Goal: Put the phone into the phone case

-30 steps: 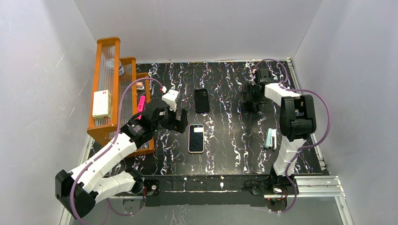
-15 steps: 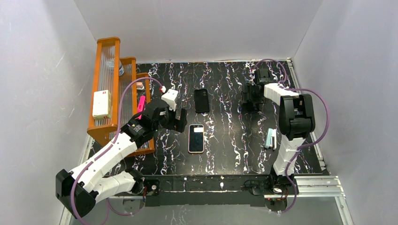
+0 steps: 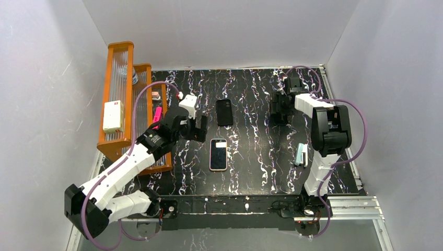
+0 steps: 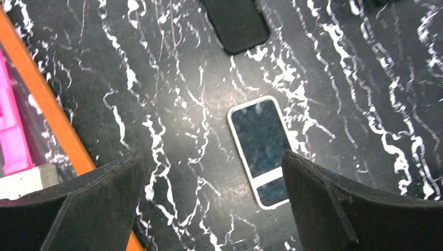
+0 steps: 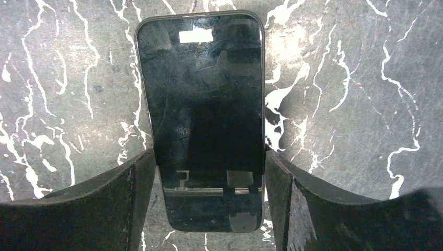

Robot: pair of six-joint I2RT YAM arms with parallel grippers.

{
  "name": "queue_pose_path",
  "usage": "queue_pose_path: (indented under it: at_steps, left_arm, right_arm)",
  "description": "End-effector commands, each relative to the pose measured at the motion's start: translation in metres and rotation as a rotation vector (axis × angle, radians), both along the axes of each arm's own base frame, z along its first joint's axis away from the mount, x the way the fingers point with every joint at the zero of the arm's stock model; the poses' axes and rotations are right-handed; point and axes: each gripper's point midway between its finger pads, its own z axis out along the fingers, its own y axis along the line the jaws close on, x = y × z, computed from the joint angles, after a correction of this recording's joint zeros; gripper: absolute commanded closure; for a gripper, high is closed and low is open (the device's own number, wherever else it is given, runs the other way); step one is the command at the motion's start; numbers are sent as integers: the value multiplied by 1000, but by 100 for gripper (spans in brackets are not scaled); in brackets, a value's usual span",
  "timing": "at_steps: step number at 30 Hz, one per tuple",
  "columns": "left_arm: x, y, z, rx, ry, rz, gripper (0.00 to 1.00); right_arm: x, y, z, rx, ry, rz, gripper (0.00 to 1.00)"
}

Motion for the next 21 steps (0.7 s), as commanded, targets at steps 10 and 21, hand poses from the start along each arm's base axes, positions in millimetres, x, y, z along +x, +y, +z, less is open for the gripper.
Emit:
queue_pose_path:
  at_steps: [10, 21]
  left_arm:
    - [59, -53, -10, -39, 134, 97, 18]
    - [114, -74, -79, 6, 185, 273, 37]
  right_arm:
    - [-59, 37, -10, 157, 117, -107, 34]
    - [-84, 59, 6, 283, 106, -120, 39]
